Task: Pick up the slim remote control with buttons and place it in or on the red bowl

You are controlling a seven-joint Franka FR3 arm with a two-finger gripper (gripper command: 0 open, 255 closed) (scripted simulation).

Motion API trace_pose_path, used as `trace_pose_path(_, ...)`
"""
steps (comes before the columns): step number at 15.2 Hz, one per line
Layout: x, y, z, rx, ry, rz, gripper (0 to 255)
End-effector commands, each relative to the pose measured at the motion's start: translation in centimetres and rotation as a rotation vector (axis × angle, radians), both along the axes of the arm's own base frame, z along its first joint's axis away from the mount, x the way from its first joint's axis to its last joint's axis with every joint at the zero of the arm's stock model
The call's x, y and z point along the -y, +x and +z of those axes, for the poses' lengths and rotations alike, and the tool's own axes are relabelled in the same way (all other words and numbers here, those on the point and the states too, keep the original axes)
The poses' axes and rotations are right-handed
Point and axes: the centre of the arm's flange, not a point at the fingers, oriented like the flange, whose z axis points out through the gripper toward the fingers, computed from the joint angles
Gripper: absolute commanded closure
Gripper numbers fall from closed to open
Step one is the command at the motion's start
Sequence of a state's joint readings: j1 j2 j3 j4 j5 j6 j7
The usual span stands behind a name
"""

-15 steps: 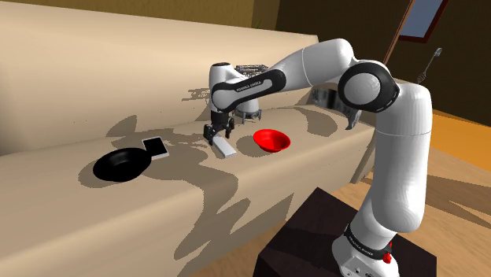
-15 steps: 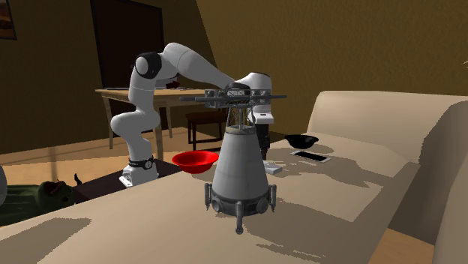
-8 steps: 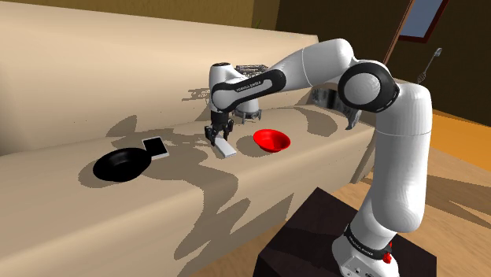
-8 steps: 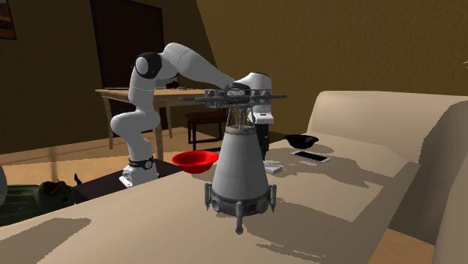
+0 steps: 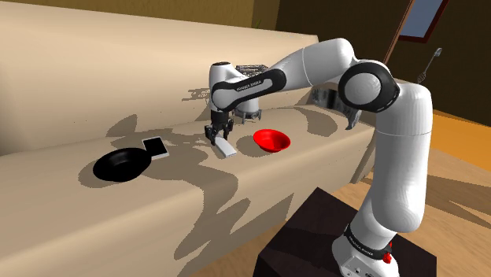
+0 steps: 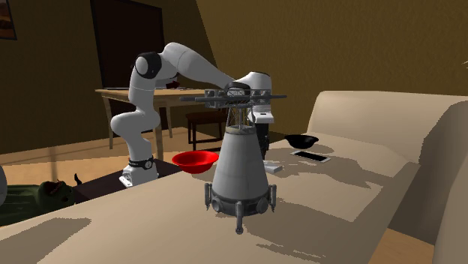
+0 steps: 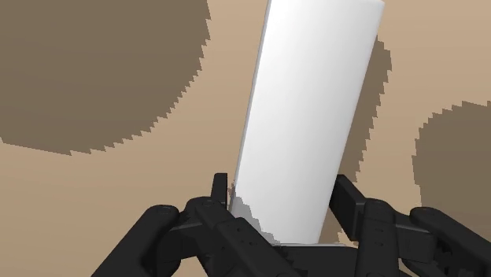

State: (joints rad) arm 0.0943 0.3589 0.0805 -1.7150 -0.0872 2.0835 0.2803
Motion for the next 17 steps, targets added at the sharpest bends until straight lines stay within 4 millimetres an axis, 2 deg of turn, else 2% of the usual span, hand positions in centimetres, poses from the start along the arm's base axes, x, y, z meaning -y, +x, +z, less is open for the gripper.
trace_pose_path(1, 0.0, 0.0, 0.8, 0.000, 0.000, 0.000, 255)
trace_pose_path(17, 0.0, 0.0, 9.2, 0.000, 0.000, 0.000, 255)
